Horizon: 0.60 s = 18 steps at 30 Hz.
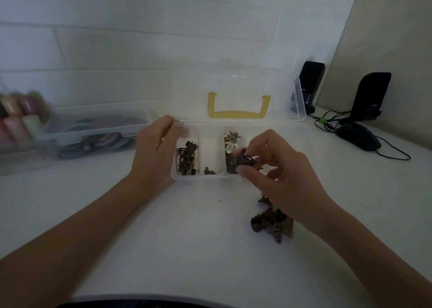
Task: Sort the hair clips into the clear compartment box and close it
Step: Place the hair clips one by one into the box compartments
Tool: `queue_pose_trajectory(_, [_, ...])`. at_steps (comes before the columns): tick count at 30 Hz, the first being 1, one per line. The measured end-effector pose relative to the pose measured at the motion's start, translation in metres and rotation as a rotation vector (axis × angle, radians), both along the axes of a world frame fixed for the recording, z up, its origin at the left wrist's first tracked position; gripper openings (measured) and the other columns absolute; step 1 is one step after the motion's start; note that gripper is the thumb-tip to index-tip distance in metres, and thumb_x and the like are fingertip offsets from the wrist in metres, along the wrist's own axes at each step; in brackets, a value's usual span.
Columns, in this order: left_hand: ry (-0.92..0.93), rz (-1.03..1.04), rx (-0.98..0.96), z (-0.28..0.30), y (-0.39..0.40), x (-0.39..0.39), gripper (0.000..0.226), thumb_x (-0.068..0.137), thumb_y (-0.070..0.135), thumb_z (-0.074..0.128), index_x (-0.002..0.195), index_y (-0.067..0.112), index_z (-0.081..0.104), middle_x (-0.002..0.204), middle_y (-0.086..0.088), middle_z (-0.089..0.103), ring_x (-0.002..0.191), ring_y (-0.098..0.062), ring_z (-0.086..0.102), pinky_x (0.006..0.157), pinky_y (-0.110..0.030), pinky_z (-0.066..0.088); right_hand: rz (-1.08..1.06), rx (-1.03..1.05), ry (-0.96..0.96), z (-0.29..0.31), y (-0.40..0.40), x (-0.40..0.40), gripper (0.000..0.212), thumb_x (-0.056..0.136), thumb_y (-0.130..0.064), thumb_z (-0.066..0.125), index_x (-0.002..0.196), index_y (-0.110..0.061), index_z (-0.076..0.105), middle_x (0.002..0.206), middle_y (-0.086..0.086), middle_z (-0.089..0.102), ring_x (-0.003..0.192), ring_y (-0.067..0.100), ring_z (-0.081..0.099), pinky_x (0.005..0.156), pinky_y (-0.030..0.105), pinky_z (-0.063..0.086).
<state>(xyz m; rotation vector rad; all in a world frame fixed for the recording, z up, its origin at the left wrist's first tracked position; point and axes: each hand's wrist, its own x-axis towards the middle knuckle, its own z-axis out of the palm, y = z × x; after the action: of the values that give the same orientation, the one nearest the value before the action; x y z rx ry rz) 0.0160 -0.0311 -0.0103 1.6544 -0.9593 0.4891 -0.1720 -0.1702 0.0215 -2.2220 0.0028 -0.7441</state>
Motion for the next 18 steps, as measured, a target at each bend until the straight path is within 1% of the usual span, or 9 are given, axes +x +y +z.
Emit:
queue_pose_trajectory(2, [0.003,-0.001,-0.004,0.001,-0.001,-0.001,0.028,0.091,0.024,0.042,0.064,0.02,0.045,0.056,0.004,0.04,0.055,-0.003,0.037,0.054,-0.017,0.028,0.024,-0.141,-0.039,0.008,0.01,0.011,0.02,0.081,-0.022,0.068,0.081,-0.025,0.049,0.097,-0.01,0.071,0.083,0.004,0.065,0.06,0.015,0.048])
queue_pose_trajectory(4, [-0.006,0.011,-0.003,0.001,-0.001,-0.001,0.029,0.091,0.024,0.042,0.062,0.019,0.043,0.056,0.003,0.04,0.054,-0.005,0.037,0.053,-0.02,0.029,0.052,-0.331,-0.062,0.018,0.021,0.027,0.018,0.082,-0.023,0.068,0.081,-0.022,0.05,0.098,-0.007,0.07,0.087,0.01,0.062,0.067,0.027,0.051])
queue_pose_trajectory(6, [-0.006,0.003,-0.007,0.0,-0.001,-0.001,0.03,0.091,0.023,0.041,0.062,0.014,0.041,0.056,-0.005,0.041,0.054,-0.01,0.036,0.053,-0.029,0.03,0.04,-0.554,-0.127,0.025,0.03,0.047,0.015,0.081,-0.024,0.068,0.083,-0.018,0.053,0.097,-0.001,0.068,0.091,0.018,0.058,0.073,0.036,0.048])
queue_pose_trajectory(8, [0.014,-0.024,-0.031,-0.001,-0.001,0.002,0.032,0.09,0.022,0.041,0.065,0.003,0.042,0.057,-0.015,0.043,0.055,-0.017,0.036,0.053,-0.035,0.03,-0.041,-0.769,-0.209,0.026,0.038,0.068,0.014,0.076,-0.023,0.07,0.081,-0.015,0.059,0.094,0.001,0.065,0.088,0.022,0.053,0.073,0.035,0.04])
queue_pose_trajectory(10, [0.024,-0.042,-0.048,-0.002,-0.001,0.005,0.033,0.09,0.018,0.042,0.067,-0.005,0.044,0.06,-0.021,0.045,0.056,-0.023,0.037,0.054,-0.034,0.031,-0.192,-0.93,-0.257,0.018,0.042,0.085,0.017,0.068,-0.018,0.075,0.08,-0.014,0.064,0.089,0.005,0.06,0.083,0.022,0.044,0.068,0.032,0.029])
queue_pose_trajectory(12, [0.019,-0.04,-0.056,-0.002,-0.001,0.008,0.034,0.091,0.017,0.043,0.069,-0.01,0.046,0.064,-0.025,0.048,0.06,-0.026,0.042,0.057,-0.032,0.033,-0.324,-0.972,-0.271,0.006,0.044,0.095,0.02,0.062,-0.01,0.077,0.078,-0.013,0.065,0.084,0.007,0.058,0.08,0.023,0.04,0.065,0.032,0.025])
queue_pose_trajectory(15, [0.008,-0.034,-0.056,-0.001,0.0,0.008,0.035,0.092,0.018,0.043,0.07,-0.009,0.05,0.064,-0.022,0.051,0.06,-0.024,0.045,0.058,-0.028,0.034,-0.417,-0.952,-0.199,-0.001,0.046,0.097,0.016,0.057,-0.013,0.079,0.067,-0.016,0.067,0.077,0.006,0.059,0.074,0.027,0.053,0.063,0.034,0.028])
queue_pose_trajectory(17, [0.016,-0.021,-0.049,-0.001,-0.001,0.008,0.032,0.092,0.016,0.044,0.067,-0.003,0.049,0.06,-0.012,0.051,0.056,-0.013,0.043,0.055,-0.019,0.031,-0.376,-0.913,-0.129,0.002,0.042,0.096,0.005,0.068,-0.021,0.072,0.065,-0.019,0.069,0.074,0.004,0.057,0.072,0.027,0.055,0.061,0.032,0.034])
queue_pose_trajectory(18, [0.013,-0.014,-0.052,-0.001,-0.001,0.008,0.03,0.091,0.014,0.044,0.063,0.004,0.049,0.057,-0.001,0.05,0.055,-0.007,0.042,0.054,-0.014,0.03,-0.324,-0.836,-0.096,0.006,0.038,0.093,0.011,0.076,-0.026,0.065,0.07,-0.02,0.07,0.075,0.003,0.056,0.074,0.026,0.055,0.063,0.032,0.036])
